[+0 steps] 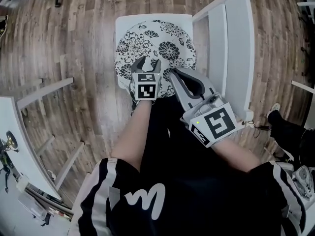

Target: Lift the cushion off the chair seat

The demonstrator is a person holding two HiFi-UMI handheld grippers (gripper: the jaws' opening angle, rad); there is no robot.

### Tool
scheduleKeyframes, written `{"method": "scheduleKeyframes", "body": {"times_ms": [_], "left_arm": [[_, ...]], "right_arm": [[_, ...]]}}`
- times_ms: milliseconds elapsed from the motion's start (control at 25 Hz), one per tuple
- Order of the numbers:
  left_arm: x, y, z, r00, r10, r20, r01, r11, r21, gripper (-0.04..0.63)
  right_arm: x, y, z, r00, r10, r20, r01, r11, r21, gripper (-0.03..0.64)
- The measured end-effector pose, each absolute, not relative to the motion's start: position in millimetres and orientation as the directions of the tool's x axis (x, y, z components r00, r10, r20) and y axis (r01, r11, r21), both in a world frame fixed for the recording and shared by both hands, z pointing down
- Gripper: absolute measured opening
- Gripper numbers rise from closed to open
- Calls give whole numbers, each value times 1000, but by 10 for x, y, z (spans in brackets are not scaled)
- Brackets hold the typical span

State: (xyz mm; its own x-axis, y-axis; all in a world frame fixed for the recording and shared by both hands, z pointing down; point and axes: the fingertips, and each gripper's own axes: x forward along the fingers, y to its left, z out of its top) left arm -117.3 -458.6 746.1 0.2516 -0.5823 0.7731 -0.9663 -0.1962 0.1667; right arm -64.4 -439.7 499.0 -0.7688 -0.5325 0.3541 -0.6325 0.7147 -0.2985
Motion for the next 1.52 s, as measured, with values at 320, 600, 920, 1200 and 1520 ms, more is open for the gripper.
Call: {"method": "scheduleKeyframes", "body": {"times_ms": [320,600,920,1200,1520], "left_arm": [[-1181,-4565,7781,238,-515,823,-968,-200,155,218],[-1159,-4460,8016,236,-454,859,-961,-238,138,218],[-1125,-4383,8288,219,-392,893,-958,-261,121,216],[-1170,-4385,8415,208,-374,904,-975,-150,163,186],[-1188,-4361,8552,184,-343,921,-978,-153,139,186]], "right_arm": [[-629,-4439,5038,-770,-535,348,-633,710,-309,21],[-624,-4463,5033,-765,-547,340,-640,703,-310,21],[-639,-4451,5022,-774,-537,335,-629,714,-308,21],[-641,-4448,5044,-784,-519,339,-614,728,-305,21],[-732,-4493,5028,-807,-481,343,-577,767,-280,21]]}}
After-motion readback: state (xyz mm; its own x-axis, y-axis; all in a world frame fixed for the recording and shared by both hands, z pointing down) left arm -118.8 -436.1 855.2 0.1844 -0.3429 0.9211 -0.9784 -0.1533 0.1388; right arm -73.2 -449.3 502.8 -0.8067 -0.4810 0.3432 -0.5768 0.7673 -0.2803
